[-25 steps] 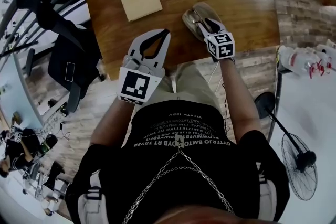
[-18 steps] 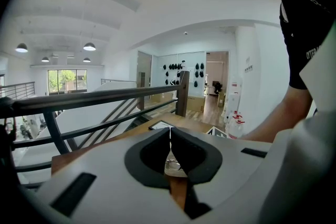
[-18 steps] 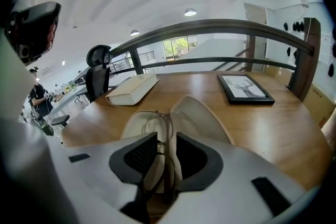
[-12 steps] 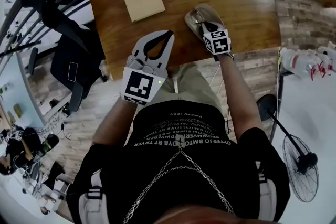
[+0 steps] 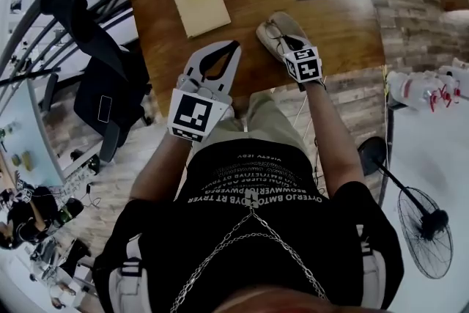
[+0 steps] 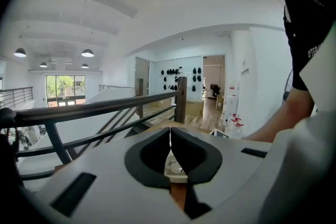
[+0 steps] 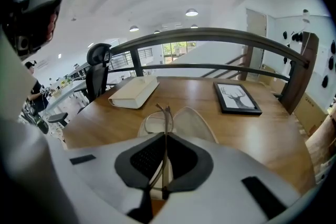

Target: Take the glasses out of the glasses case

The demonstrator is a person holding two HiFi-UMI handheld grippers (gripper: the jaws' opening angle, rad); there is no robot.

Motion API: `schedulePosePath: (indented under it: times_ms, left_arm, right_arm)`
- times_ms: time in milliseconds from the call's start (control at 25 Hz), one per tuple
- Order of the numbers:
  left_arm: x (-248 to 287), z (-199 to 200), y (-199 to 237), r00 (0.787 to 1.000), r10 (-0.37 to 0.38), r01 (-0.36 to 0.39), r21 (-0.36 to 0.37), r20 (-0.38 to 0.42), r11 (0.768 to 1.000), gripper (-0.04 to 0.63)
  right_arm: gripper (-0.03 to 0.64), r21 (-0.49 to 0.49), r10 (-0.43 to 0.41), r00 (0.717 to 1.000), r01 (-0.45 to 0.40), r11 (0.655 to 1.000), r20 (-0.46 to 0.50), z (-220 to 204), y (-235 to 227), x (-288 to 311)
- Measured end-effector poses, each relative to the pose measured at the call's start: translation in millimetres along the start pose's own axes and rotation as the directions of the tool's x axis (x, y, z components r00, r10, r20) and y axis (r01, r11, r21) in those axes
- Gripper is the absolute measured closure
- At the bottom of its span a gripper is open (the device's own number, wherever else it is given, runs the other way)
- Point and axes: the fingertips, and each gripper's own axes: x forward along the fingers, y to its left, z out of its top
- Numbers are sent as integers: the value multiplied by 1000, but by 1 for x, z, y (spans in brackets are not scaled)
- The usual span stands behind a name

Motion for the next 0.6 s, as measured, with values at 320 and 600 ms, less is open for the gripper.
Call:
schedulePosePath:
  times_ms: [320, 600]
  left_arm:
    - [-15, 9, 6, 1000, -16, 17, -26, 24, 1000, 566]
    - [-30, 20, 10, 999, -17, 17, -15, 43, 1000, 566]
  right_arm:
    - [592, 20, -22, 996, 21, 1000, 92, 13, 18, -45]
    - [592, 43, -31, 977, 23, 999, 209, 31, 39, -93]
